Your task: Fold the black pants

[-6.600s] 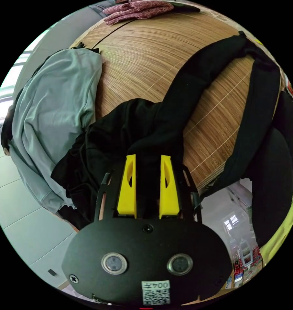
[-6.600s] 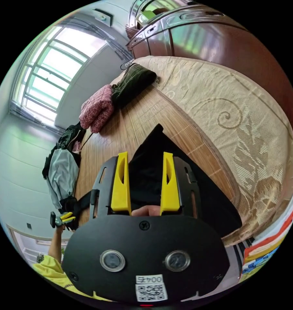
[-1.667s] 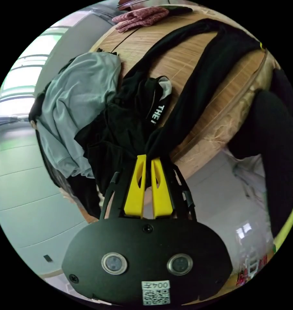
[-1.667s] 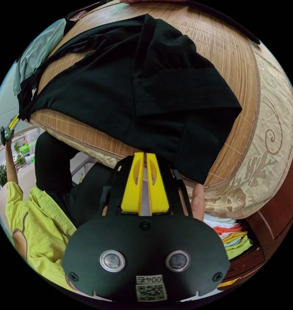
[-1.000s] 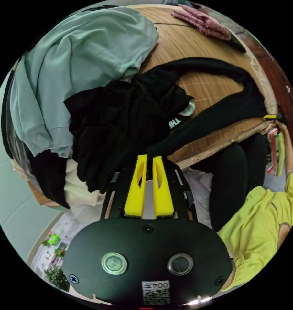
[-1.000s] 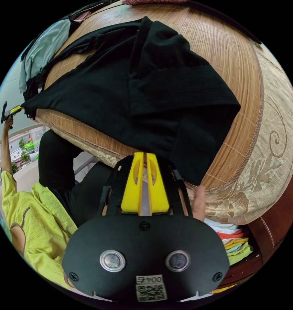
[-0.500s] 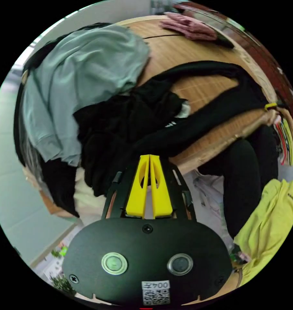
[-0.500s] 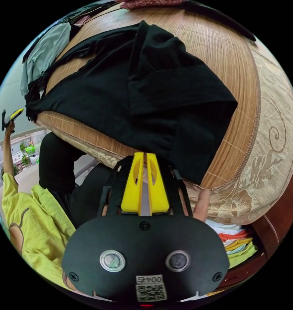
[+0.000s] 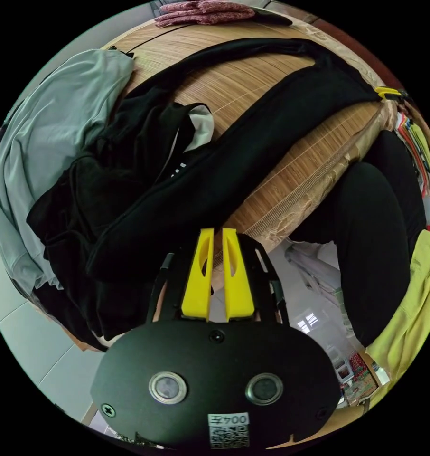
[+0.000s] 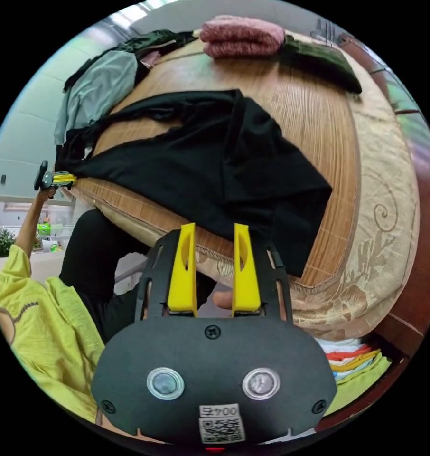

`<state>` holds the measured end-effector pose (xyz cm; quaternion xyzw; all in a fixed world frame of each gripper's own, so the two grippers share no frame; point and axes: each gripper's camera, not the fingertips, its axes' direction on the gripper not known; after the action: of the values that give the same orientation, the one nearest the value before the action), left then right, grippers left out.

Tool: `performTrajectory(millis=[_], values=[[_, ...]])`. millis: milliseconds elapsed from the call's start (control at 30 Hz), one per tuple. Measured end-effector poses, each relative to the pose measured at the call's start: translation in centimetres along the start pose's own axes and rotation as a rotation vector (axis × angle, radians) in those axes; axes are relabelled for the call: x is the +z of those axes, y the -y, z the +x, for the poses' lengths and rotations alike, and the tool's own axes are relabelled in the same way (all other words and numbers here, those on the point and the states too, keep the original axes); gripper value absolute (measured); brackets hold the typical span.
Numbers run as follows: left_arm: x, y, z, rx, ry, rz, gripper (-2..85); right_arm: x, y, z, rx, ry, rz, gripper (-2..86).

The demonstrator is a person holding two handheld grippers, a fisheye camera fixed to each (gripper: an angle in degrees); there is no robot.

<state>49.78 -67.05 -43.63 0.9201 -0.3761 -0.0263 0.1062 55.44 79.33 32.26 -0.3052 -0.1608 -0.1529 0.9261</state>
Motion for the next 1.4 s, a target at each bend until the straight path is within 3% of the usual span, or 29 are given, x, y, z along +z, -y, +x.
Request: performTrajectory(millis=[100, 233, 367, 433, 533, 667, 833, 1000, 1133, 1400], values=[[-0.1, 0.0, -0.8, 0.008, -0.035, -0.031, 1.5, 2.1, 0.0, -2.6, -0.088, -0.074, -0.046, 13.3], [-2.1, -1.1, -1.7, 0.125, -0.088, -0.109, 0.9, 5.2, 0.7, -4.4, -0.096, -0.262, -0.17, 5.5], [-4.8, -3.6, -5.7, 0.102, -0.253, -0.088, 0.7, 3.3, 0.7, -3.1, 0.015, -0.14, -0.144, 5.6], [-5.8, -4.6, -7.3, 0.063, -0.315, -0.036, 0.6, 2.5, -0.2, -3.1, -0.003, -0.06, -0.156, 10.5], [-7.0, -5.8, -8.1, 0.046, -0.376, 0.045, 0.5, 1.7, -2.4, -2.9, 0.004, -0.122, -0.143, 13.5], [-6.1, -6.5, -7.0, 0.027, -0.334, 0.06, 0.5, 1.3, -6.4, -1.7, 0.08, -0.173, -0.021, 12.7], [-4.7, -6.4, -2.2, 0.069, -0.147, 0.081, 0.5, 3.1, -10.6, -5.9, -0.091, -0.365, 0.064, 11.8], [-2.0, -6.3, 0.4, 0.088, -0.026, -0.014, 0.5, 5.8, -10.2, -9.1, -0.228, -0.419, -0.019, 10.9], [-2.3, -7.1, -0.6, 0.055, -0.019, -0.022, 0.5, 6.6, -9.3, -9.8, -0.3, -0.505, -0.091, 3.9], [-7.1, -8.2, -7.5, -0.156, -0.132, 0.133, 0.6, -1.4, -3.3, -4.7, -0.103, -0.217, 0.019, 2.0]])
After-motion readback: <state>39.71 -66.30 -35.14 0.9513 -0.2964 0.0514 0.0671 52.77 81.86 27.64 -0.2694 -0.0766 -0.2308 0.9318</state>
